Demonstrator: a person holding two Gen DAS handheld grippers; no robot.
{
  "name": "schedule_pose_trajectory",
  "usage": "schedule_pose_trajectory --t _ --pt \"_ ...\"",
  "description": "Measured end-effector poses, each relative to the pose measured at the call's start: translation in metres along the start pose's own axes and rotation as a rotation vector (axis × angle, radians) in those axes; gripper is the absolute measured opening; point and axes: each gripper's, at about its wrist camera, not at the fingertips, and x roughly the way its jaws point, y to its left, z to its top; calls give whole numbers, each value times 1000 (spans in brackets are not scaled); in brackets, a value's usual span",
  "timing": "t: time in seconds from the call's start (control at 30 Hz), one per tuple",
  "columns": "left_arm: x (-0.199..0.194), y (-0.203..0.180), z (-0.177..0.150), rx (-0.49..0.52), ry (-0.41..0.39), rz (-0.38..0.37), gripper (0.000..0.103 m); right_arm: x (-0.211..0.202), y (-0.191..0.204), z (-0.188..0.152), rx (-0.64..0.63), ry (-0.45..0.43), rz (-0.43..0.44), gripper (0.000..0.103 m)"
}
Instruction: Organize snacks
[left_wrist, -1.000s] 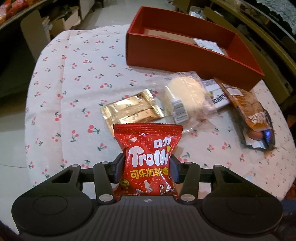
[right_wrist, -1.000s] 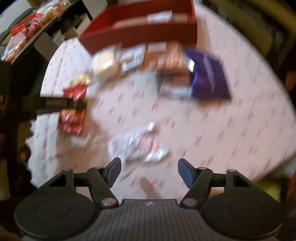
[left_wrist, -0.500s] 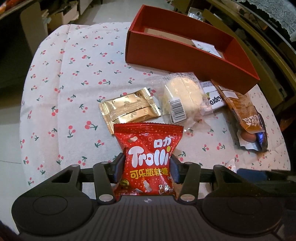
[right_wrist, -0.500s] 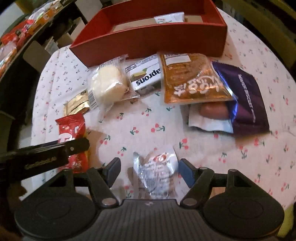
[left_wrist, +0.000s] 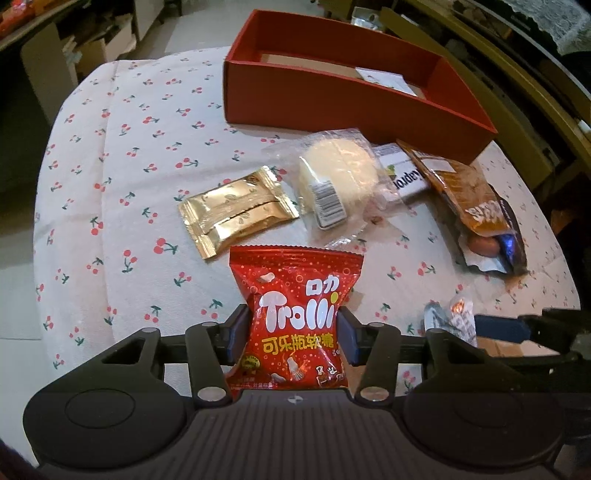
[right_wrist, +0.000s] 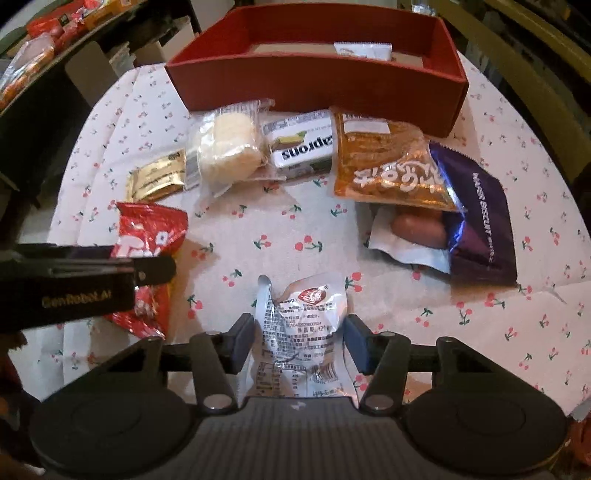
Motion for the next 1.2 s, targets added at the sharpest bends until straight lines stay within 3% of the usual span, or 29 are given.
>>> schedule_pose_trajectory --t 0.27,0.47,0.7,0.8,0.9,1.0,1.2 --pt "-12 -8 3 9 -32 -44 54 -26 -14 11 51 -94 16 71" --pt "3 -14 4 20 -11 -29 48 -31 -22 17 84 -116 26 71" --pt "16 -13 13 -47 -18 -3 77 -29 -21 18 85 -115 64 71" --pt "19 -20 14 -59 -12 -21 80 -28 -23 19 92 -118 67 71" --pt "25 -33 14 -49 -19 15 88 -31 -29 19 104 -128 67 71" --pt "27 -43 15 -34 -28 36 89 -35 -38 18 124 -138 65 71" --pt "20 -65 8 105 -60 77 90 -42 -56 14 169 -157 72 71"
